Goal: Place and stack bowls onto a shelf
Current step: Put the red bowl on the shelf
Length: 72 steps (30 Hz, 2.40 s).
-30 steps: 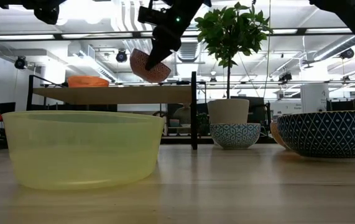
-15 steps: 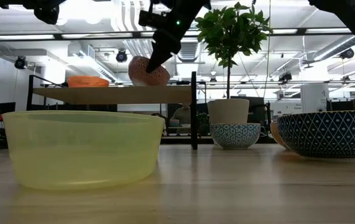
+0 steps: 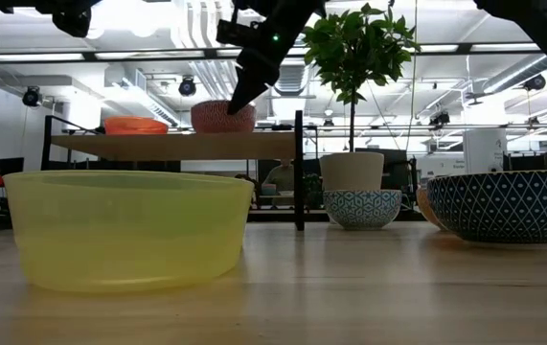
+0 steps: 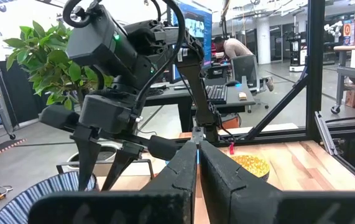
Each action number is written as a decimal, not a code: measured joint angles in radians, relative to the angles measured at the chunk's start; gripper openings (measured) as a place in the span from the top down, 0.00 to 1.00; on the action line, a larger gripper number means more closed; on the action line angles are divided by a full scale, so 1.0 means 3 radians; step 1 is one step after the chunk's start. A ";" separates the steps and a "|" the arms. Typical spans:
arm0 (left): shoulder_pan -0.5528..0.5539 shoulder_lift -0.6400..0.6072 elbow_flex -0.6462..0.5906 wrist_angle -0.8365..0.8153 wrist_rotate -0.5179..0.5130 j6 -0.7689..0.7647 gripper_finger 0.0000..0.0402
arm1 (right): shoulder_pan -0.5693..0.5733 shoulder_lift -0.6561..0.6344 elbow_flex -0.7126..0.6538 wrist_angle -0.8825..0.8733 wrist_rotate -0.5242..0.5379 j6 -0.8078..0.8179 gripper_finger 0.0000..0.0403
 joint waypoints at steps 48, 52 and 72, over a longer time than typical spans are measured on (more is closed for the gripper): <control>0.0372 0.0616 0.0000 0.0055 -0.0594 -0.0418 1.00 | 0.1139 -0.1982 -0.2932 0.1415 -0.0302 0.1056 0.92; 0.0702 0.0939 0.0000 0.0053 -0.0318 -0.0768 1.00 | 0.1145 -0.2347 -0.3485 0.2064 -0.0299 0.0925 0.92; 0.1842 0.2266 0.0972 -0.1032 -0.0111 -0.1104 1.00 | 0.1092 -0.3097 -0.4154 0.2644 -0.0302 0.0662 0.92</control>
